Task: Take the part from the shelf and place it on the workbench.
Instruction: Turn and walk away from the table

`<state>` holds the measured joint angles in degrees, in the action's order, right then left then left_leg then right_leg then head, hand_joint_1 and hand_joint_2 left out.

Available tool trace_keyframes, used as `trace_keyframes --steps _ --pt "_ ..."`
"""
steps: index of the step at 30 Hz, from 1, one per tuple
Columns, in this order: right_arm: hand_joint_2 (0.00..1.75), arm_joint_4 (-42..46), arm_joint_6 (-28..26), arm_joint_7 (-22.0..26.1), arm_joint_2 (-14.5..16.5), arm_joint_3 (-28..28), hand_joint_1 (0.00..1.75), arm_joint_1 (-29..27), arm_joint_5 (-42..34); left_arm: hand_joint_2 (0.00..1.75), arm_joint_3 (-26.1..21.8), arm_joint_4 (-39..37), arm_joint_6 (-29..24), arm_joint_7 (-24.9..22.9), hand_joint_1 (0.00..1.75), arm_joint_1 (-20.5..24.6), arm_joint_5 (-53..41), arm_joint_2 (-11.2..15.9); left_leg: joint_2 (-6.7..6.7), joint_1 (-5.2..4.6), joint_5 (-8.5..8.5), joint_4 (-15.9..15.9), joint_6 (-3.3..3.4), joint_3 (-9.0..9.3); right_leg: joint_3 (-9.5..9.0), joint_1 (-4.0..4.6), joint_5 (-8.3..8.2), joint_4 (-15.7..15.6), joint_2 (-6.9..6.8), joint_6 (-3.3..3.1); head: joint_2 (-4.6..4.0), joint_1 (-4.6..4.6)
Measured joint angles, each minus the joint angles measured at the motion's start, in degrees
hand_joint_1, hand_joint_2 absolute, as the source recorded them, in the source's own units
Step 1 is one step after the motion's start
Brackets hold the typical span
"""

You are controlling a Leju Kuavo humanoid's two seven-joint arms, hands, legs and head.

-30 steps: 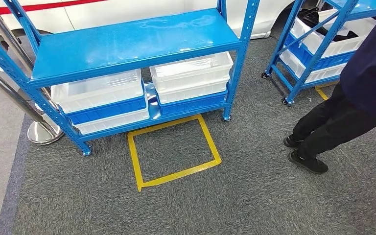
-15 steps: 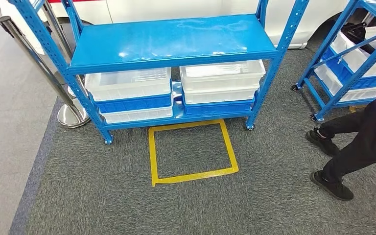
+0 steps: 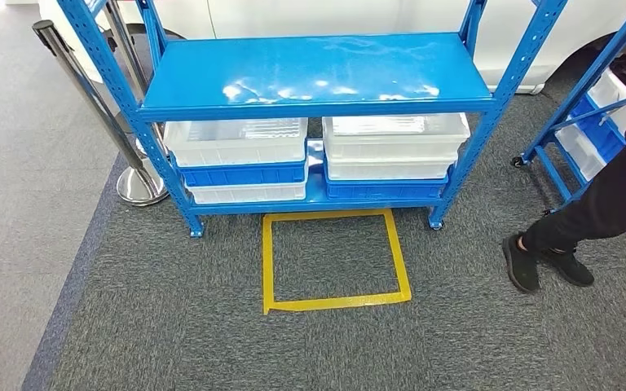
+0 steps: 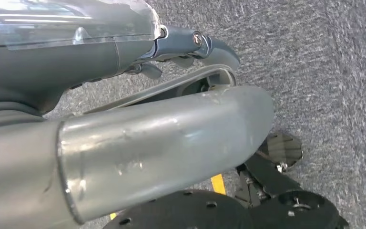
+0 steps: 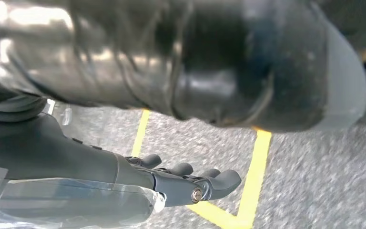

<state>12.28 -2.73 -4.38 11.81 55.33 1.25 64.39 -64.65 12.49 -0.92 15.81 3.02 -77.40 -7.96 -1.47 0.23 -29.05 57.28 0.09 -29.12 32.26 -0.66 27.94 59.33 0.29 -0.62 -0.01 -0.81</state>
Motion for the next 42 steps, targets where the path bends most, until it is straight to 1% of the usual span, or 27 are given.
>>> trace_keyframes --steps 2,3,5,6,7,8,9,11,12,15,17,19,21,22,23,24,26,28,29,30,32,34,36,38,39,40,42 --pt "0.0 0.0 0.0 0.0 0.0 0.1 0.0 0.0 0.0 0.0 0.0 0.0 0.0 0.0 0.0 0.0 0.0 0.0 0.33 0.16 -1.0 1.6 -0.72 -0.26 -0.79 -0.18 0.21 -0.5 -0.23 -0.74 0.0 0.03" --pt "0.0 0.0 0.0 0.0 0.0 0.1 0.0 -0.1 0.0 0.0 0.0 0.0 0.0 0.0 0.0 0.0 0.0 0.0 0.57 0.25 -2.2 4.1 -1.08 -1.4 -1.25 -0.34 0.37 -0.8 -0.39 -1.07 0.0 0.05" --pt "0.0 0.0 0.0 0.0 0.0 0.1 0.0 -0.1 0.0 0.0 0.0 0.0 0.0 0.0 0.0 0.1 0.0 0.0 0.95 0.43 -5.27 12.3 -1.66 -6.04 -1.97 -0.33 1.03 -1.0 -0.64 -1.42 -0.01 0.1" --pt "0.0 0.0 0.0 0.0 0.0 0.2 0.0 -0.1 0.0 0.0 0.0 0.0 0.0 0.0 0.0 0.0 0.0 -0.1 1.01 0.5 -6.07 15.9 -1.82 -8.48 -2.38 -0.31 1.45 -0.9 -0.68 -1.44 0.0 0.09" --pt "0.0 0.0 0.0 0.0 0.0 0.2 0.0 -0.1 0.0 0.0 0.0 0.0 0.0 0.0 0.0 -0.1 0.0 -0.1 1.04 0.52 -5.72 17.8 -1.87 -10.15 -2.91 -0.31 1.92 -0.9 -0.69 -1.4 -0.01 0.1" --pt "0.0 0.0 0.0 0.0 0.0 0.2 0.0 -0.2 0.0 0.0 0.0 0.0 0.0 0.0 0.0 -0.2 0.0 -0.1 1.06 0.52 -4.07 17.3 -1.81 -10.68 -3.57 -0.31 2.43 -0.9 -0.69 -1.33 0.0 0.09" --pt "0.0 0.0 0.0 0.0 0.0 0.3 0.0 -0.2 0.0 0.0 0.0 0.0 0.0 0.0 0.0 -0.3 0.0 -0.1 1.09 0.5 -1.34 14.5 -1.62 -10.08 -4.35 -0.3 2.99 -1.0 -0.68 -1.22 0.01 0.09" --pt "0.0 0.0 0.0 0.0 0.0 0.4 0.0 -0.2 0.0 0.0 0.0 0.0 0.0 0.0 0.0 -0.5 0.0 -0.1 1.37 0.21 3.59 6.6 -0.83 -7.47 -5.65 -0.22 4.17 -1.0 -0.76 -0.81 0.0 0.08" --pt "0.0 0.0 0.0 0.0 0.0 0.4 0.0 -0.2 0.0 0.0 0.0 0.0 0.0 0.0 0.0 -0.5 0.0 -0.1 1.53 -0.03 4.56 3.8 -0.33 -6.36 -6.01 -0.19 4.64 -1.1 -0.77 -0.49 0.0 0.09" --pt "0.0 -0.1 0.0 -0.1 0.1 0.5 0.0 0.0 0.1 0.0 0.0 0.0 0.0 0.0 0.0 -0.4 -0.1 -0.1 1.55 -0.41 3.63 1.5 0.99 -5.05 -6.91 -0.12 4.66 -1.2 -0.88 0.67 -0.01 0.07" --pt "0.0 -0.1 0.0 -0.1 0.0 0.5 0.0 0.1 0.2 0.0 0.0 0.0 0.0 0.0 0.0 -0.6 -0.2 -0.1 1.36 -0.15 3.29 0.6 1.68 -3.76 -6.32 -0.15 4.11 1.2 -0.85 1.3 0.0 0.03" --pt "0.0 -0.1 0.0 -0.2 0.0 0.5 0.0 0.2 0.2 0.0 0.0 0.0 0.0 0.0 0.0 -0.6 -0.3 -0.2 1.28 0.03 2.81 -0.1 2.3 -2.38 -2.65 -0.24 5.1 7.4 -0.59 1.65 0.0 -0.01" --pt "0.0 -0.1 0.0 -0.2 0.0 0.6 0.0 0.2 0.2 0.0 0.0 0.0 0.0 0.0 0.0 -0.5 -0.3 -0.2 1.18 -0.01 1.93 -0.2 2.69 -1.39 2.5 -0.24 8.36 13.9 -0.43 1.92 0.0 -0.01" --pt "0.0 -0.1 0.0 -0.2 0.0 0.6 0.0 0.1 0.2 0.0 0.0 0.0 0.0 0.0 0.0 -0.5 -0.3 -0.2 1.09 -0.04 1.35 -0.2 2.72 -0.71 4.49 -0.24 9.75 15.4 -0.41 1.97 0.0 0.0" --pt "0.0 -0.1 0.0 -0.2 0.0 0.6 0.0 0.1 0.2 0.0 0.0 0.0 0.0 0.0 0.0 -0.5 -0.4 -0.2 0.98 -0.06 0.73 -0.2 2.66 0.11 5.61 -0.24 10.07 15.3 -0.41 1.97 0.0 0.0" --pt "0.0 -0.1 0.0 -0.2 0.0 0.6 0.0 0.0 0.2 0.0 0.0 0.0 0.0 0.0 0.0 -0.6 -0.5 -0.2 0.86 -0.07 0.06 -0.2 2.52 1.05 5.89 -0.24 8.98 13.4 -0.41 1.91 0.01 -0.01" --pt "0.0 -0.1 0.0 -0.2 -0.1 0.6 0.0 -0.3 0.2 0.0 0.0 0.0 0.1 0.0 0.0 -0.6 -0.7 -0.3 0.73 -0.12 -1.33 -0.1 2.14 2.76 5.05 -0.15 3.02 6.8 -0.39 1.54 0.0 -0.02" --pt "0.0 -0.1 0.0 -0.2 -0.2 0.7 0.0 -0.5 0.3 0.0 0.0 0.0 0.1 0.0 0.0 -0.6 -0.8 -0.5 0.58 -0.27 -2.74 0.0 1.5 3.76 4.27 0.15 -1.36 2.4 -0.33 0.84 0.0 -0.02" --pt "0.0 -0.1 0.0 -0.2 -0.2 0.7 0.0 -0.5 0.3 0.0 0.0 0.0 0.1 0.0 0.0 -0.5 -0.8 -0.6 0.53 -0.34 -3.13 0.2 1.12 4.22 4.07 0.26 -2.1 1.8 -0.26 0.44 0.01 -0.01" --pt "0.0 -0.1 0.0 -0.3 -0.2 0.8 0.0 -0.4 0.3 0.0 0.0 0.0 0.1 -0.1 0.0 -0.4 -0.8 -0.6 0.48 -0.38 -3.22 0.4 0.73 4.5 3.67 0.31 -1.7 1.7 -0.21 0.04 0.0 0.01" --pt "0.0 -0.1 0.0 -0.3 -0.2 0.8 0.0 -0.3 0.3 0.0 0.0 0.0 0.1 -0.1 0.0 -0.3 -0.8 -0.6 0.63 -0.34 -2.68 2.8 0.16 4.05 2.5 0.1 -1.5 1.1 -0.2 -0.79 0.0 0.03" --pt "0.0 0.0 0.0 -0.3 -0.2 0.9 0.0 -0.3 0.3 0.0 0.0 0.0 0.1 -0.1 0.0 -0.1 -0.8 -0.6 0.87 -0.12 -3.4 8.4 -0.37 0.86 1.16 -0.08 -0.83 0.4 -0.3 -1.41 0.0 0.04" --pt "0.0 0.0 0.0 -0.4 -0.2 1.0 0.0 -0.2 0.3 0.0 0.0 0.0 0.1 -0.2 0.0 -0.1 -0.9 -0.6 1.0 0.14 -6.64 14.7 -0.91 -3.66 0.03 -0.09 0.12 0.2 -0.31 -1.6 0.0 0.05" --pt "0.0 0.0 0.2 -0.4 -0.2 1.1 0.0 -0.2 0.3 0.0 0.0 0.0 0.0 -0.3 0.0 -0.3 -0.9 -0.6 1.03 0.33 -8.96 16.8 -1.21 -6.8 -1.37 -0.09 1.32 0.2 -0.24 -1.51 0.0 0.05" --pt "0.0 0.0 0.2 -0.5 -0.2 1.1 0.0 -0.3 0.3 0.0 0.0 0.0 0.0 -0.4 0.0 -0.4 -0.9 -0.6 1.06 0.38 -8.43 15.5 -1.24 -7.32 -2.24 -0.09 1.99 0.2 -0.2 -1.42 0.0 0.05" --pt "0.0 0.0 0.3 -0.5 -0.2 1.1 0.0 -0.3 0.4 0.0 0.0 0.0 0.0 -0.4 0.0 -0.5 -0.9 -0.6 1.09 0.4 -6.51 12.7 -1.1 -7.2 -3.16 -0.09 2.67 0.2 -0.17 -1.29 -0.01 0.05" --pt "0.0 -0.1 0.3 -0.5 -0.2 1.1 0.0 -0.4 0.4 0.0 0.0 0.0 -0.1 -0.5 0.0 -0.7 -0.9 -0.6 1.26 0.18 -0.33 6.3 -0.51 -6.64 -4.55 -0.06 3.96 0.2 -0.17 -0.91 -0.01 0.02"
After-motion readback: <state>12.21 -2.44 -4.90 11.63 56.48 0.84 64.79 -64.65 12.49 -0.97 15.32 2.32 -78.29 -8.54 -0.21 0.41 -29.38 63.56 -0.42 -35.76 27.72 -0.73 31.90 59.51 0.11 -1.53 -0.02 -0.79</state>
